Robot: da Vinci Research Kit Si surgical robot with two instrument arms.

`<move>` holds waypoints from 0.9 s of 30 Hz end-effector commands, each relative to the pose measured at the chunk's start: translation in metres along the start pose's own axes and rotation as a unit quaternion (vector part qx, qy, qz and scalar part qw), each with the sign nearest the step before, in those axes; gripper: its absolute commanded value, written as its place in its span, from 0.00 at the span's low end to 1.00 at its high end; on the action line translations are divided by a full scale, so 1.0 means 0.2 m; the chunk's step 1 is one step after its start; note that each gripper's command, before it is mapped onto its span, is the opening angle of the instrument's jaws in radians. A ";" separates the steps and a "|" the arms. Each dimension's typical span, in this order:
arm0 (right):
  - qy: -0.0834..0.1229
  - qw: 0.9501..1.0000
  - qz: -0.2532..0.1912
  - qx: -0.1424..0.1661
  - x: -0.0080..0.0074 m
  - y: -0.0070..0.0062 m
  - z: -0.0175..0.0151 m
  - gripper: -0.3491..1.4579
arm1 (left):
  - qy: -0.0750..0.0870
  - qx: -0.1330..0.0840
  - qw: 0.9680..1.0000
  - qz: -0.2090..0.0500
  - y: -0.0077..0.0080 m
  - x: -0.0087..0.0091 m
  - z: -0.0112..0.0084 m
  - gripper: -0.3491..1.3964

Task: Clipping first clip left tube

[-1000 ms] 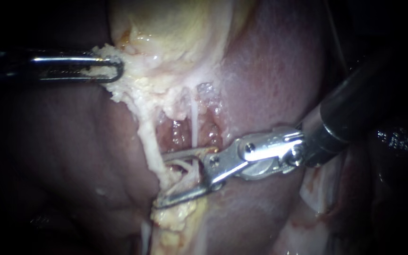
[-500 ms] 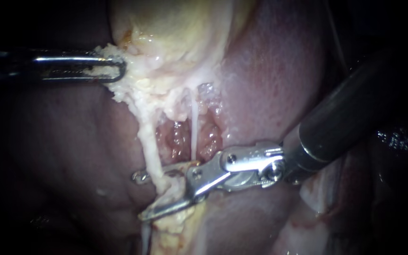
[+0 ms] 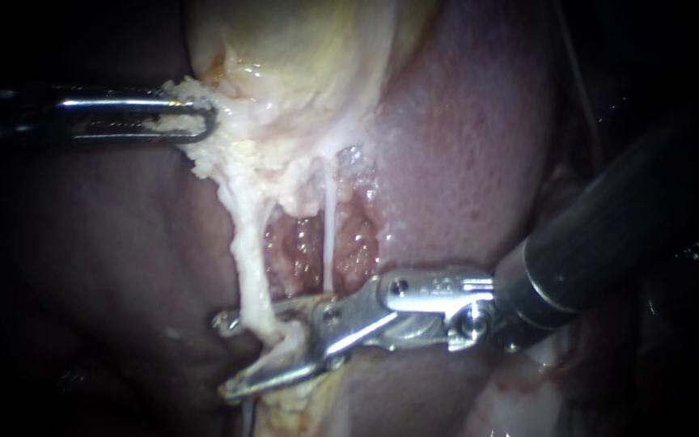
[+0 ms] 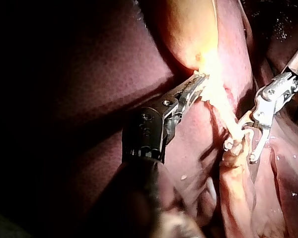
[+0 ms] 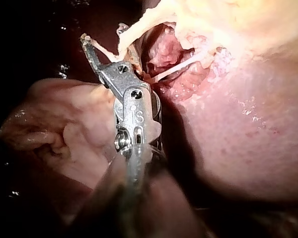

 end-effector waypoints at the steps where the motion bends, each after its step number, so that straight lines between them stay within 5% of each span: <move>1: 0.001 1.000 0.000 0.000 -0.001 0.001 -0.001 0.38 | 0.000 0.000 1.000 0.000 0.000 0.000 0.000 0.00; 7: -0.021 1.000 0.013 -0.003 -0.002 0.001 -0.004 0.22 | 0.000 0.000 1.000 0.000 -0.001 0.000 0.000 0.00; 14: -0.024 1.000 0.019 -0.003 -0.003 0.002 -0.005 0.00 | 0.000 0.000 1.000 0.000 -0.001 0.000 0.001 0.00; 27: -0.033 0.998 0.051 -0.004 -0.005 0.001 -0.006 0.00 | 0.000 0.000 1.000 0.000 -0.001 0.000 0.001 0.00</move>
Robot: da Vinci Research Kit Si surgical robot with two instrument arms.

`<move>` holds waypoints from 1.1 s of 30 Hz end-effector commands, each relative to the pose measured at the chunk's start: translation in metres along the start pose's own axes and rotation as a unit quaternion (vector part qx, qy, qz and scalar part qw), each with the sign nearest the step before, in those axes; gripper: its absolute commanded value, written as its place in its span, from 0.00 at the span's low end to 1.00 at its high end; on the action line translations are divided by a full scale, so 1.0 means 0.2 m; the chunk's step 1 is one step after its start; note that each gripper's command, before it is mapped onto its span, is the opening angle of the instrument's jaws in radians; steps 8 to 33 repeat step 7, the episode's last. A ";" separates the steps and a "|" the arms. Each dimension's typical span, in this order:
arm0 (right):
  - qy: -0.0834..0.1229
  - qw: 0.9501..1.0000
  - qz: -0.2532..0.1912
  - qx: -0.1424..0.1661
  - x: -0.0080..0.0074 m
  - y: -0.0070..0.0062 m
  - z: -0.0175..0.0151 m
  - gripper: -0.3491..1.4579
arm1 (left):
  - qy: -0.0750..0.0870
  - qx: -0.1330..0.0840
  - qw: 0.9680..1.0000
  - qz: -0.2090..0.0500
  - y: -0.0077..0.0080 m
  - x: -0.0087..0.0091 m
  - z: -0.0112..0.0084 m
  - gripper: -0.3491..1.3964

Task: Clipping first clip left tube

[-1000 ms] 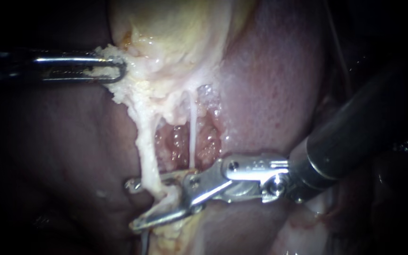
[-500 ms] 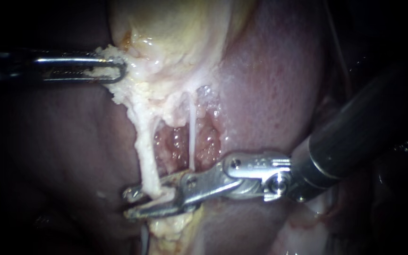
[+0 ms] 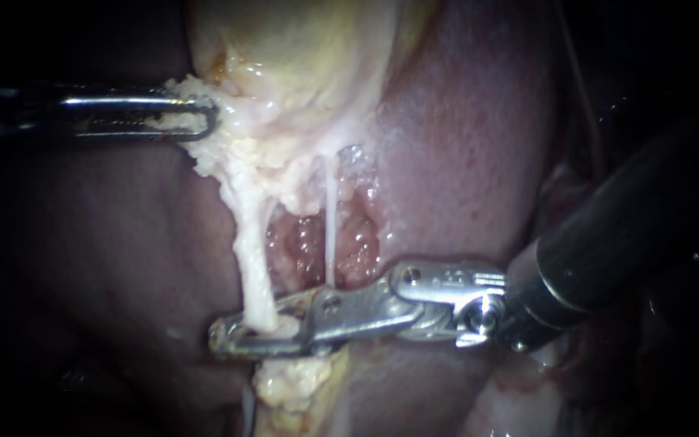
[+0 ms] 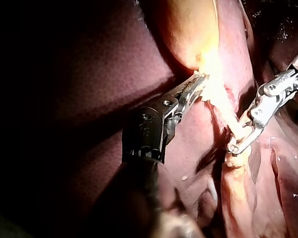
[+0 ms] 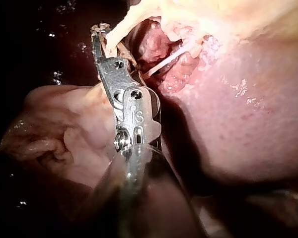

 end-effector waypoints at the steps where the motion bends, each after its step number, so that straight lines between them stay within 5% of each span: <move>1: 0.000 1.000 0.004 0.000 -0.001 0.000 0.000 0.00 | 0.000 0.000 1.000 0.000 0.000 0.000 0.000 0.00; 33: -0.002 1.000 0.005 0.003 -0.003 0.001 0.001 0.00 | 0.000 0.000 1.000 0.000 0.000 0.000 0.000 0.00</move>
